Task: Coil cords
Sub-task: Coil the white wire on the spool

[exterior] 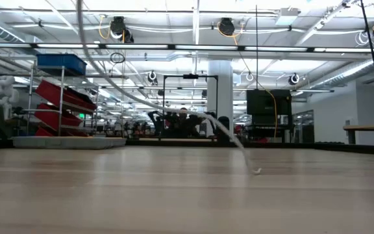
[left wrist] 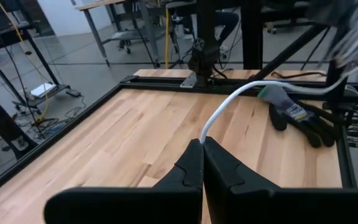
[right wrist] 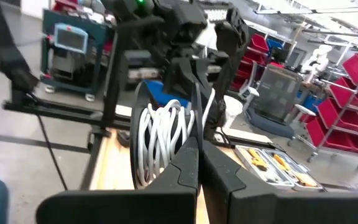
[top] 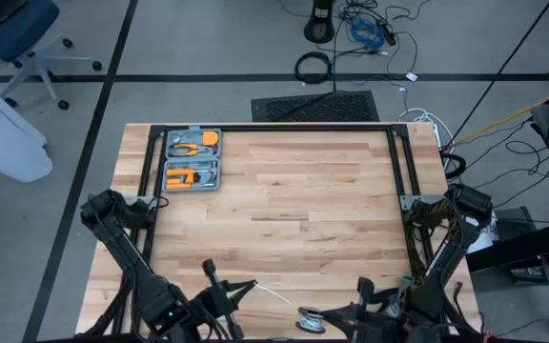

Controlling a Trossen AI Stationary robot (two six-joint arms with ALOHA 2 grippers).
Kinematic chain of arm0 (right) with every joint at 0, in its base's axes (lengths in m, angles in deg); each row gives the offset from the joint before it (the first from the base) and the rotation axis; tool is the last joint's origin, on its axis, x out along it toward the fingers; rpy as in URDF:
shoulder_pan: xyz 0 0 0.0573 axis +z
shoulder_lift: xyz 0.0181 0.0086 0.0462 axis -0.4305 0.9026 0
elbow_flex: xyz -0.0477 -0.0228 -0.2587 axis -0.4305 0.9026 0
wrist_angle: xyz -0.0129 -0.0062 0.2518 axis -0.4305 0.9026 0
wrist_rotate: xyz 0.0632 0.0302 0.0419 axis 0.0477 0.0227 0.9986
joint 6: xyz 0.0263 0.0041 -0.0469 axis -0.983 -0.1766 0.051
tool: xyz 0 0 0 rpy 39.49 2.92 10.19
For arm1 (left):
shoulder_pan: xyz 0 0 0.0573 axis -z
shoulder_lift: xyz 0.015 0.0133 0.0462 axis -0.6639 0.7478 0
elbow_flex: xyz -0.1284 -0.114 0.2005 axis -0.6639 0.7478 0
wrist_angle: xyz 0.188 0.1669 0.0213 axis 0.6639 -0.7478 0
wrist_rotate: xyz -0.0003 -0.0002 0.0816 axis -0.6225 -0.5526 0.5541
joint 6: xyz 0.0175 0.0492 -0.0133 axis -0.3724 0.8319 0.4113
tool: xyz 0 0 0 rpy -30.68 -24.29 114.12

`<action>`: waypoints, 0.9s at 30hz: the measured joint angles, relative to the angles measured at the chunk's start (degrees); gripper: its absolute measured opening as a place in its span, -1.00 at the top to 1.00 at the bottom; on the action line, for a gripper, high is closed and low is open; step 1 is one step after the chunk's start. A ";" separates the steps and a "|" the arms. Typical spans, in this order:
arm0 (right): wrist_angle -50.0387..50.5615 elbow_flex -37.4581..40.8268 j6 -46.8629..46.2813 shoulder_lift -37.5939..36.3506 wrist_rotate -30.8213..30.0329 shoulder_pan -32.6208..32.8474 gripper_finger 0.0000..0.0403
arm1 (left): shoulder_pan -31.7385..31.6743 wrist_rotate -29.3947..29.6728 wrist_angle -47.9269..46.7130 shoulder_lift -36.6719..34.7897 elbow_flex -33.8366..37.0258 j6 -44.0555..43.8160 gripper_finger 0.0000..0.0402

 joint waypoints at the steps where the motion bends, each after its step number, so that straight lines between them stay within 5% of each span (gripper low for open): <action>1: 1.03 0.00 -0.63 0.00 0.03 -0.50 1.00 | 0.00 -0.04 0.04 0.00 0.00 0.05 1.00; 15: 11.82 0.00 -8.29 0.00 -1.68 -6.50 1.00 | -0.41 -0.69 1.86 -2.08 -0.07 1.90 1.00; 27: 13.20 0.00 -10.68 0.15 -6.03 -8.83 1.00 | -1.38 -5.75 18.50 -2.03 -0.09 16.50 1.00</action>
